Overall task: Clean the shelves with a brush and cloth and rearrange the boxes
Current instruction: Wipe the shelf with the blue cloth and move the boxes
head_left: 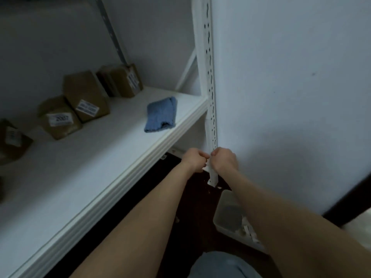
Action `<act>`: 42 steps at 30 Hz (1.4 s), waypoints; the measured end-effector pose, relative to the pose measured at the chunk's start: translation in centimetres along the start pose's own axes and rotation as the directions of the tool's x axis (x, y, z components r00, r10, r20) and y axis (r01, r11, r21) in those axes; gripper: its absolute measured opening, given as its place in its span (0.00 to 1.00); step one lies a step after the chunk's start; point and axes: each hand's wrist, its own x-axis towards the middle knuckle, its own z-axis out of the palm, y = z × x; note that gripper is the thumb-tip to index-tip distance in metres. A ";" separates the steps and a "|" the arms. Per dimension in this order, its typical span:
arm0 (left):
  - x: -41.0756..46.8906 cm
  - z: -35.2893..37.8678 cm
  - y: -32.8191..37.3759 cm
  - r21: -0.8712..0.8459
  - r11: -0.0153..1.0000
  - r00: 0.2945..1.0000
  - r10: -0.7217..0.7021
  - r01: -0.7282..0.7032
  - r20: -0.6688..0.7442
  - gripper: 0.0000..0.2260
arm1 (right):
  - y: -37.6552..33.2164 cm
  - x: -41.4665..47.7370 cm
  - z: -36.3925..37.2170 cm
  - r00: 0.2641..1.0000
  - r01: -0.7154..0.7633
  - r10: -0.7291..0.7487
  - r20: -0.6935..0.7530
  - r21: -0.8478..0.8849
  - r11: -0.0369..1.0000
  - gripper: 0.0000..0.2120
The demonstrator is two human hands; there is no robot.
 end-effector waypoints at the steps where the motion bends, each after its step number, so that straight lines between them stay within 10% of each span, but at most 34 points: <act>1: -0.7 -0.8 0.6 -0.015 1.000 1.000 0.025 -0.026 -0.012 0.13 | -0.9 -0.6 -0.8 1.000 0.020 -0.020 -0.011 0.016 1.000 0.15; 9: -4.9 -10.3 3.3 -0.089 0.953 0.907 0.242 -0.288 -0.345 0.13 | -10.2 -4.1 -4.1 0.944 0.286 -0.280 -0.173 0.008 0.958 0.17; 14: -3.1 -15.7 1.2 0.214 0.969 0.864 0.209 -0.121 -0.458 0.12 | -16.2 -3.0 -2.0 0.835 0.533 -0.549 -0.038 -0.191 0.824 0.24; 18: -0.8 -17.8 0.4 0.275 0.961 0.890 0.161 -0.042 -0.427 0.17 | -18.7 -0.4 0.8 0.846 0.532 -0.486 0.220 -0.418 0.737 0.20; 27: 2.4 -23.2 -1.8 0.345 0.938 0.883 0.146 0.019 -0.446 0.18 | -21.9 6.4 1.8 0.937 0.345 -0.334 0.106 -0.442 0.828 0.25; 38: 0.9 -29.5 -2.1 0.293 0.944 0.672 0.119 0.151 -0.731 0.15 | -30.7 -1.8 9.6 0.662 0.743 -0.650 0.374 -0.206 0.637 0.16; 42: 0.1 -31.3 0.0 0.314 0.930 0.648 0.119 0.193 -0.752 0.17 | -30.3 -0.5 5.4 0.695 0.671 -0.513 0.503 -0.200 0.714 0.17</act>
